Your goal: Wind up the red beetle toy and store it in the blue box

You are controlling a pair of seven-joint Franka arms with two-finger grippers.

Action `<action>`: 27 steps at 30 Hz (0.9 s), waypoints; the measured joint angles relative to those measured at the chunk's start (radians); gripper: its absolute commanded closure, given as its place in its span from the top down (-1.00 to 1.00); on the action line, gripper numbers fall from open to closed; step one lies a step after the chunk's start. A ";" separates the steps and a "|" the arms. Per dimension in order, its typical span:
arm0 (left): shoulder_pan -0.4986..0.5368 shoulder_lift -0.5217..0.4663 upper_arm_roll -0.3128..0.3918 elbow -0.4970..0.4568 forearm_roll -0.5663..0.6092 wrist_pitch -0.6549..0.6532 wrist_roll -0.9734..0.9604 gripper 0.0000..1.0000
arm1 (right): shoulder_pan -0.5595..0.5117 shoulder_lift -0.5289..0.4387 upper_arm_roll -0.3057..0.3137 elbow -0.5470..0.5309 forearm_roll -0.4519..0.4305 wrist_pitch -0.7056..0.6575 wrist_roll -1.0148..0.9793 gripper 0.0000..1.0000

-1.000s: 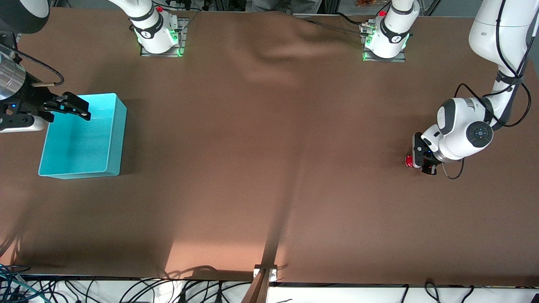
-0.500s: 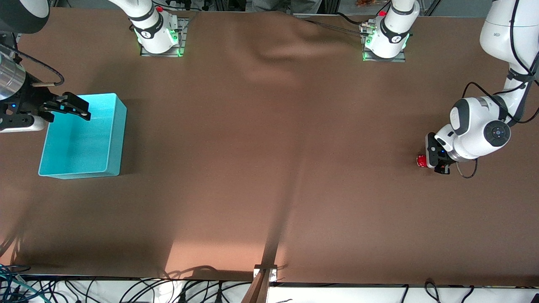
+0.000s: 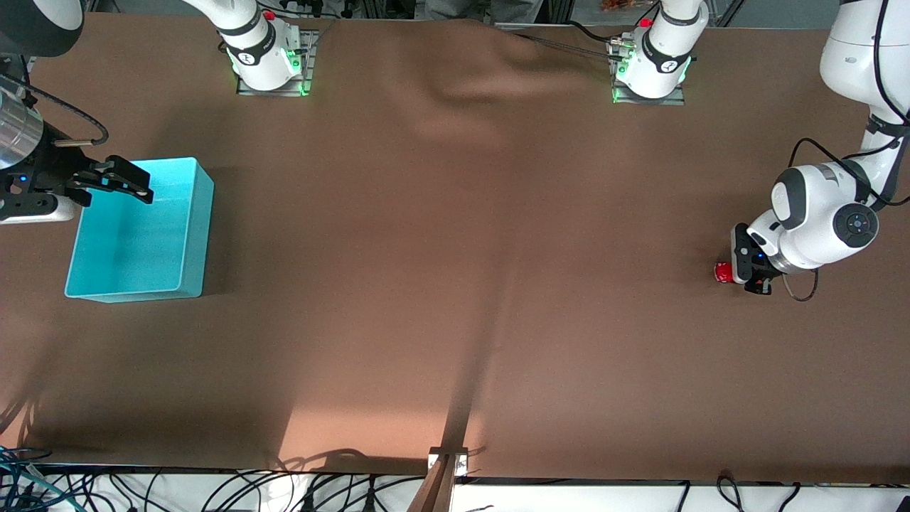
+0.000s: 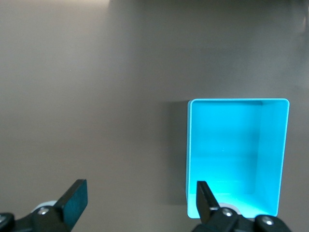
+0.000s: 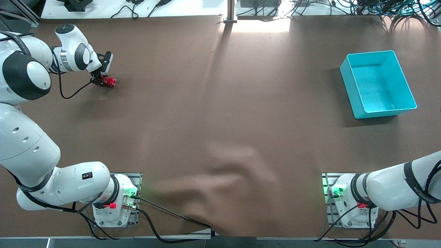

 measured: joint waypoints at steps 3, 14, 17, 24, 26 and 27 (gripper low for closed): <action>0.003 0.001 0.002 0.002 0.000 0.001 0.005 -0.94 | 0.000 0.000 0.000 0.000 0.000 0.000 0.000 1.00; 0.007 0.005 0.016 0.007 0.000 0.008 0.033 0.99 | 0.000 0.000 0.000 0.000 0.000 0.000 0.000 1.00; 0.007 0.007 0.017 0.008 0.000 0.008 0.033 1.00 | 0.000 0.000 0.000 0.000 0.000 0.000 0.000 1.00; 0.010 0.024 0.024 0.018 0.000 0.011 0.033 1.00 | 0.000 0.000 0.000 0.000 0.000 0.000 0.000 1.00; 0.011 0.028 0.025 0.022 0.000 0.012 0.033 1.00 | 0.000 0.000 0.000 0.000 0.000 0.000 0.000 1.00; 0.012 0.029 0.025 0.023 0.000 0.012 0.033 1.00 | 0.000 0.000 0.000 0.000 0.000 0.000 0.000 1.00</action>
